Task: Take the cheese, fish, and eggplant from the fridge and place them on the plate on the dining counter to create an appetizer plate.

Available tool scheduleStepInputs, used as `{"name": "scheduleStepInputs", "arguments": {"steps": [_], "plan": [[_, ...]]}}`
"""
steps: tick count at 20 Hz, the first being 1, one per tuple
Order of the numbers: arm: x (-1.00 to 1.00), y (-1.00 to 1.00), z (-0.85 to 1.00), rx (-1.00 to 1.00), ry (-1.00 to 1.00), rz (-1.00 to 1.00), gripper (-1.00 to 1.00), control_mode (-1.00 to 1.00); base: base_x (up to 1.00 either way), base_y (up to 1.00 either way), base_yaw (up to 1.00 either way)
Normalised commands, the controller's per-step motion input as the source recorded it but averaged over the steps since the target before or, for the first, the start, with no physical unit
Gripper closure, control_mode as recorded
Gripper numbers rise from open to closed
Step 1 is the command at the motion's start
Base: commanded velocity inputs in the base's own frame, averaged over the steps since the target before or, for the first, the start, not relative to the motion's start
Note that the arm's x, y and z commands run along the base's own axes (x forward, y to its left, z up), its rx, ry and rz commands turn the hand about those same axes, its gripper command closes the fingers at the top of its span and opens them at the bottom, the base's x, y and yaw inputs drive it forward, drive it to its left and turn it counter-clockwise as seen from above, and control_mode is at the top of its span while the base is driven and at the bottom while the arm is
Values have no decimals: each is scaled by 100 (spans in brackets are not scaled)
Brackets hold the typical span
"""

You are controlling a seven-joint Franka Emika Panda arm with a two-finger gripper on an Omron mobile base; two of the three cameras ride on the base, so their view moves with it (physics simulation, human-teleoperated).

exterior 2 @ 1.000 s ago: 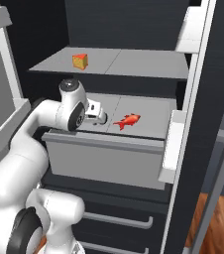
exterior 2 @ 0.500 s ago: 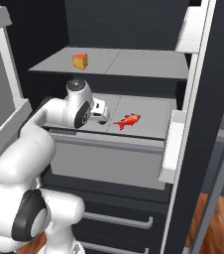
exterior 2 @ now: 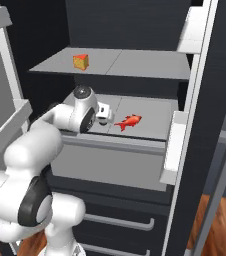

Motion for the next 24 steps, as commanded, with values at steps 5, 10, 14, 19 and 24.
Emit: {"name": "scheduleStepInputs", "arguments": {"steps": [5, 10, 14, 19, 24], "plan": [[37, 0, -24, 0, -2, 0, -100, -100, 0, 0, 0], [42, -2, -19, 0, 0, 0, -100, -100, 0, 0, 0], [40, -7, -14, 0, 0, 0, -100, -100, 0, 0, 0], [40, -8, -13, 0, 0, 0, -100, -100, 0, 0, 0], [40, -5, -15, 0, 0, 0, -100, -100, 0, 0, 0]]}}
